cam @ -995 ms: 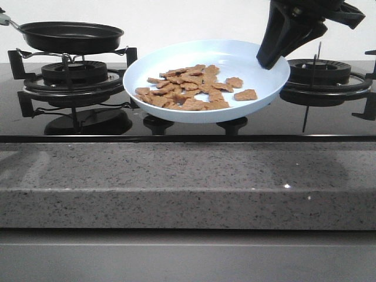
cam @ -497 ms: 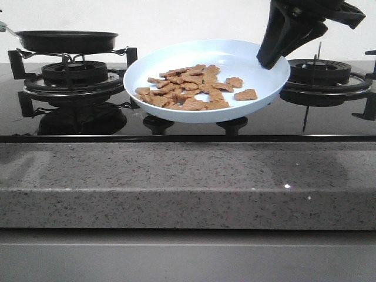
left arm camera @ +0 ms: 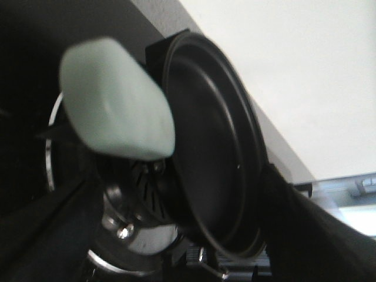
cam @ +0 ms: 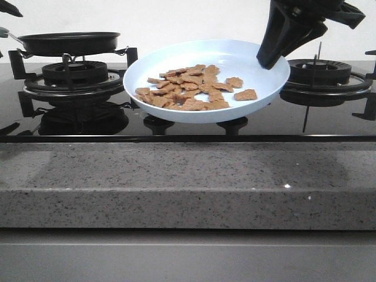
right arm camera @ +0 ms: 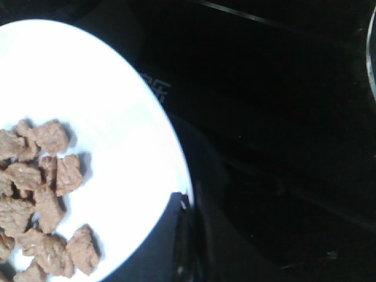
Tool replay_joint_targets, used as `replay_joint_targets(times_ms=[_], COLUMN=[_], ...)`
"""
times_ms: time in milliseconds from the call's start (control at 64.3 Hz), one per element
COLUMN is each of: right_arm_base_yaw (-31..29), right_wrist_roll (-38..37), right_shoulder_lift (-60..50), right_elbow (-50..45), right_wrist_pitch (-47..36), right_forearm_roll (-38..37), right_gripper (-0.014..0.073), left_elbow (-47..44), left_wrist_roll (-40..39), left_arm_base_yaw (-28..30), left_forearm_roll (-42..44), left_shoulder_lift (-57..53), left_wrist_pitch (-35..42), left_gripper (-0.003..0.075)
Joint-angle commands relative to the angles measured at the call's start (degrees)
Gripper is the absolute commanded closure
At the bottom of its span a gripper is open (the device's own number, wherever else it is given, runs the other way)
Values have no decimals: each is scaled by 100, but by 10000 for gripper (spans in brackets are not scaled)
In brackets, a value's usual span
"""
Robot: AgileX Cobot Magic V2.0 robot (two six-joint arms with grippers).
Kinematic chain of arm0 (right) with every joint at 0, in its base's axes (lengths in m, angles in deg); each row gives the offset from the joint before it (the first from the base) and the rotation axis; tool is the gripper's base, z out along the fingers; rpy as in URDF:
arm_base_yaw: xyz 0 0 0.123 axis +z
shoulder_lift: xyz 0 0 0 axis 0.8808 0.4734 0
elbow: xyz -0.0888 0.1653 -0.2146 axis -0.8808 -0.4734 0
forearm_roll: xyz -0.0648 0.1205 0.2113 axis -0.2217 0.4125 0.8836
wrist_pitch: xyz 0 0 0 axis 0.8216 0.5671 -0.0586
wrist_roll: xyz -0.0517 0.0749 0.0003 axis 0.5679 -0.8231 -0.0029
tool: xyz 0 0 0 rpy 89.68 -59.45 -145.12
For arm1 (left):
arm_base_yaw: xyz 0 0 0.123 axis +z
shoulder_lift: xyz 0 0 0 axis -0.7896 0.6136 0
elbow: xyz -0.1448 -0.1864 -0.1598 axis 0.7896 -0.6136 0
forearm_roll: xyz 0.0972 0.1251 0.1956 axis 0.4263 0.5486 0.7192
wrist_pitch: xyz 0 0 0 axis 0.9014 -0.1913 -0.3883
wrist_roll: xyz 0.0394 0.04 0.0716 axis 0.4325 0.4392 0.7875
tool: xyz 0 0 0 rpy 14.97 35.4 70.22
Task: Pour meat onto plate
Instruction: 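Lower the emptied pan back onto its burner with the left gripper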
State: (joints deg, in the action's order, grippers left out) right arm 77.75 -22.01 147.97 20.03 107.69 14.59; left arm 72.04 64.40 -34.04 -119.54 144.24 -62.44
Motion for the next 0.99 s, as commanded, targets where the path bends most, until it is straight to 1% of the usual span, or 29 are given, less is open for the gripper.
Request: replay_joint_targets(times_ms=[0,62,124,202,326,389,482,559,637,870,932,979], right_arm_base_yaw=[-6,-6,-6,-6,-6,-6,-6,-6,-6,-6,-6,-6], right_wrist_roll=[35,35,35,35,35,35,35,35,35,35,35,35], right_shoulder_lift=[-247,-247,-247,-247,-247,-247,-247,-247,-247,-247,-247,-247], right_elbow=[142,142,142,142,142,142,142,142,142,142,142,142], right_wrist_pitch=[-225,-225,-225,-225,-225,-225,-225,-225,-225,-225,-225,-225], right_forearm_roll=[187,187,187,187,187,187,187,187,187,187,187,187], right_gripper=[654,654,654,654,654,654,654,654,654,654,654,654], left_elbow=[171,171,171,171,61,21,11,0,-49,-382,-491,-567], left_wrist_roll=[-94,-161,-235,-246,-251,-251,-288,-305,-305,-140,-106,-106], left_arm_base_yaw=[24,24,24,24,24,24,24,24,24,24,6,-46], left_forearm_roll=[36,256,339,424,502,537,623,693,725,786,962,1272], left_shoulder_lift=[-285,-285,-297,-351,-596,-714,-855,-963,-1126,-1880,-2203,-2462], left_wrist_pitch=[-425,-623,-785,-878,-870,-855,-847,-847,-835,-706,-541,-260], left_gripper=[188,190,213,285,465,525,578,638,743,741,741,741])
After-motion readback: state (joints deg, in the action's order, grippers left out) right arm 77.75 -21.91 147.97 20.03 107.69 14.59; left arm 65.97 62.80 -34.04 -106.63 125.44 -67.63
